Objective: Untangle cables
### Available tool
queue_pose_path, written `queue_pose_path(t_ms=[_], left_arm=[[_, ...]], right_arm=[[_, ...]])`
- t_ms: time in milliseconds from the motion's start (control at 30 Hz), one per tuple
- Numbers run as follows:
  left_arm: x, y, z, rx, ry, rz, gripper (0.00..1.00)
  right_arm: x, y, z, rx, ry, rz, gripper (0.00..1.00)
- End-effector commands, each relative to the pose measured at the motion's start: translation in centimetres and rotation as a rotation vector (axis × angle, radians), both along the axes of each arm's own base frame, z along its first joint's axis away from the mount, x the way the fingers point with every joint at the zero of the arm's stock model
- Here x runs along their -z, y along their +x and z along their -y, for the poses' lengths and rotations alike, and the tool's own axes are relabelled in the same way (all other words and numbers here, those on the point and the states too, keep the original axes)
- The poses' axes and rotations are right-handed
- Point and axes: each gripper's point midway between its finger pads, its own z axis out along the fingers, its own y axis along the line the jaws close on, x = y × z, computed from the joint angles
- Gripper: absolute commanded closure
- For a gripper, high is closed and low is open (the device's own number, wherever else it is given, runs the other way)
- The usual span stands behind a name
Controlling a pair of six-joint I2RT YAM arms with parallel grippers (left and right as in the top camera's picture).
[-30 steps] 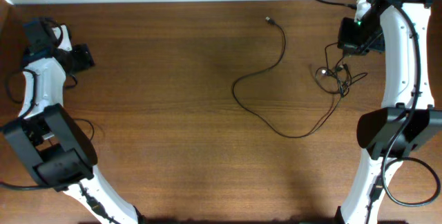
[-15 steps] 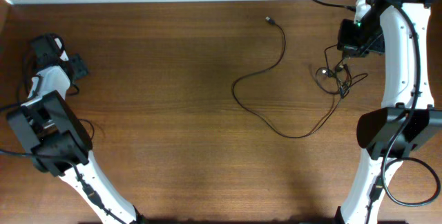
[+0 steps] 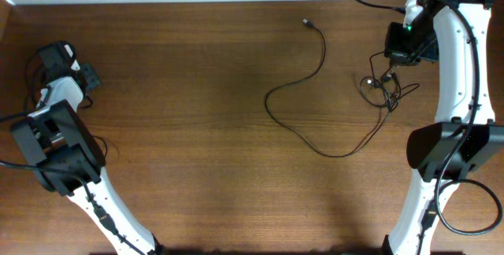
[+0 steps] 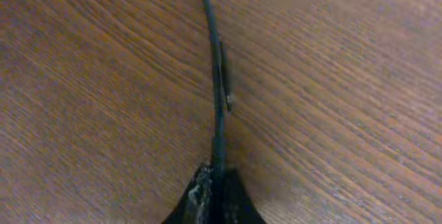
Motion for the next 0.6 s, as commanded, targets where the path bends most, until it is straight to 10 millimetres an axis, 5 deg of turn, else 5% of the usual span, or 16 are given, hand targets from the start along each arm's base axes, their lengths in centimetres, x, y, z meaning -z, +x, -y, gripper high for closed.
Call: queue_pose_path(t_ms=[0, 33, 133, 167, 233, 333, 400, 500, 567], left_arm=[[-1.2, -1.2, -0.2, -0.021, 0.014, -0.041, 1.0], [-2.7, -1.3, -0.4, -0.028, 0.029, -0.027, 1.0], [-12.2, -2.5, -0.2, -0.047, 0.095, 0.058, 1.0], [-16.6, -3.9, 0.5, -0.048, 0.111, 0.091, 1.0], [-22.0, -7.7, 2.3, -0.055, 0.121, 0.094, 1.0], [-25.2, -15.1, 4.1, -0.149, 0.126, -0.025, 1.0], [-23.4, -20.7, 3.7, -0.357, 0.029, -0.132, 1.0], [-17.8, -24.9, 2.7, -0.637, -0.116, -0.164, 1.0], [-13.0, -26.3, 4.1, -0.73, -0.246, -0.187, 1.0]], right_arm=[[0.1, 0.2, -0.5, -0.005, 0.013, 0.002, 0.96], [0.1, 0.2, -0.5, -0.005, 0.013, 0.002, 0.96], [0.1, 0.2, -0.5, -0.005, 0.013, 0.002, 0.96], [0.1, 0.2, -0.5, -0.005, 0.013, 0.002, 0.96], [0.1, 0.2, -0.5, -0.005, 0.013, 0.003, 0.96], [0.1, 0.2, -0.5, -0.006, 0.013, 0.002, 0.96], [0.1, 0.2, -0.5, -0.006, 0.013, 0.002, 0.96], [0.1, 0.2, -0.5, -0.006, 0.013, 0.003, 0.96], [0.1, 0.3, -0.5, -0.006, 0.012, 0.006, 0.96]])
